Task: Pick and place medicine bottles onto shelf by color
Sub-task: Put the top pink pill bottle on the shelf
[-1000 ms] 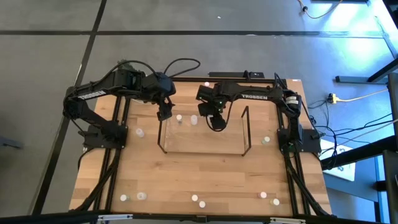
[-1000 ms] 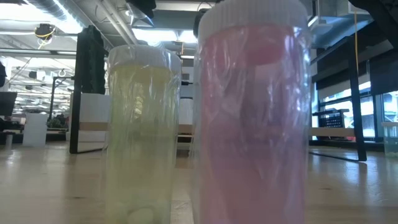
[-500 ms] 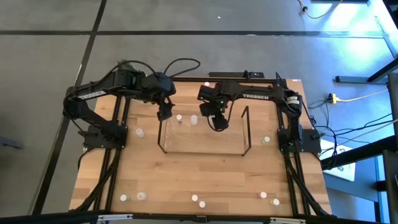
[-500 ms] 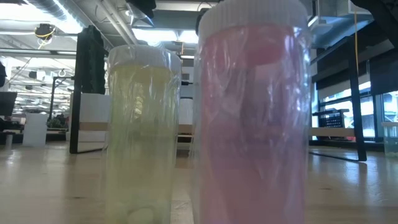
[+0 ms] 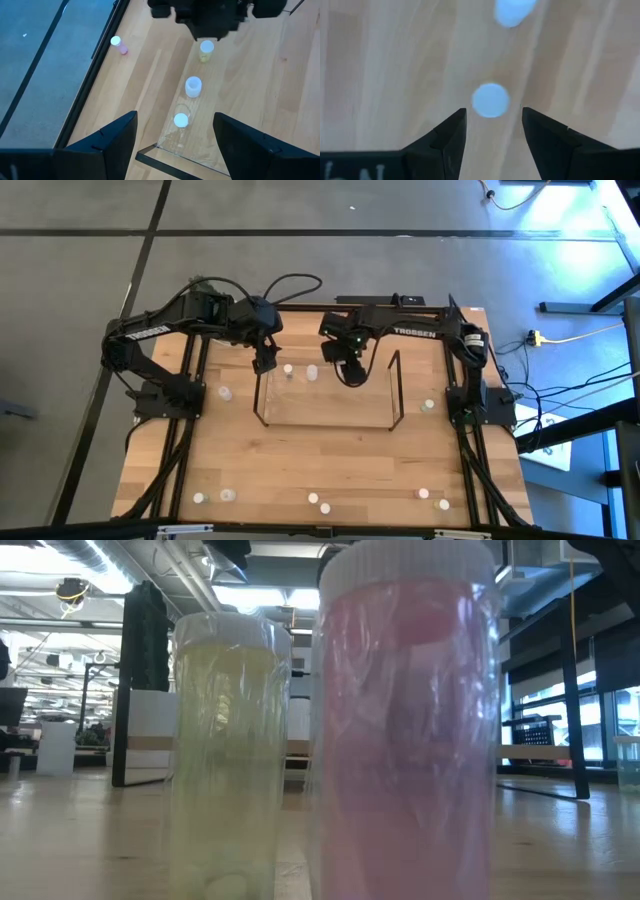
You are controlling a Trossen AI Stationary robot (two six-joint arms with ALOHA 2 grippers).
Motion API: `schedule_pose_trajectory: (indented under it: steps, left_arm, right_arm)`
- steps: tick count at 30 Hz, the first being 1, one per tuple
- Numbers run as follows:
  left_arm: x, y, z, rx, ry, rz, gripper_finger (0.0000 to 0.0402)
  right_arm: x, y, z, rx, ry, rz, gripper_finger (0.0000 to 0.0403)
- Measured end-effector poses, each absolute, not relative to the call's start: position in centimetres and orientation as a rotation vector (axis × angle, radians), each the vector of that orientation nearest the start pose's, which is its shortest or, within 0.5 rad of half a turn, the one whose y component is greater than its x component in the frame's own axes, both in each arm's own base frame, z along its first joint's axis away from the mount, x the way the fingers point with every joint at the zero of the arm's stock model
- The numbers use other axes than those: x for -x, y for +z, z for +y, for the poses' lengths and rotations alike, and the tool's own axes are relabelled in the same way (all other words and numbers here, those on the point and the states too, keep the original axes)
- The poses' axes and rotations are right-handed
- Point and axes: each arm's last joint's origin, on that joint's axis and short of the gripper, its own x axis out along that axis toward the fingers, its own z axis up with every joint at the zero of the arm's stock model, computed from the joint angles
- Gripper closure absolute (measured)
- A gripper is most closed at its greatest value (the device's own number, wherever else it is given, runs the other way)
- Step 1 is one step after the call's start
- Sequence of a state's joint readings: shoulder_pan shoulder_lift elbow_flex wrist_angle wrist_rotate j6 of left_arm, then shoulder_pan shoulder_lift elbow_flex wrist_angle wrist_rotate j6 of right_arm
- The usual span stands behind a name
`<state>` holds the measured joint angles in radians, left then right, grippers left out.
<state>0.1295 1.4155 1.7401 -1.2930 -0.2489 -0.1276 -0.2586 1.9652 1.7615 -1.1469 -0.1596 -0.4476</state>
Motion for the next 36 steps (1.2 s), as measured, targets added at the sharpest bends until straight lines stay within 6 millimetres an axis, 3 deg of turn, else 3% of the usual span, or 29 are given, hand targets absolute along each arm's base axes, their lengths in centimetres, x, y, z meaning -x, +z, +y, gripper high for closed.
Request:
schedule_pose_trajectory:
  steps: [10, 17, 24, 31, 36]
  left_arm:
    - [-24.4, 42.0, 3.9, 0.059, 0.411, 0.948, 0.0147]
    - [-24.4, 42.1, 3.9, 0.061, 0.412, 0.944, 0.0147]
    - [-24.6, 42.3, 4.0, 0.065, 0.417, 0.907, 0.0147]
    - [-24.8, 42.4, 4.1, 0.068, 0.426, 0.887, 0.0147]
    - [-24.8, 42.4, 4.1, 0.100, 0.455, 0.878, 0.0147]
  right_arm:
    - [-37.9, 29.9, -15.2, -0.061, -0.046, 1.131, 0.0208]
    - [-37.1, 30.2, -19.2, -0.293, -0.281, 1.020, 0.0208]
    - [-37.0, 28.8, -22.0, -0.577, -0.517, 0.946, 0.0208]
    - [-37.4, 25.9, -23.6, -0.610, -0.576, 1.001, 0.0208]
    - [-38.0, 24.6, -24.3, -0.528, -0.616, 1.015, 0.0208]
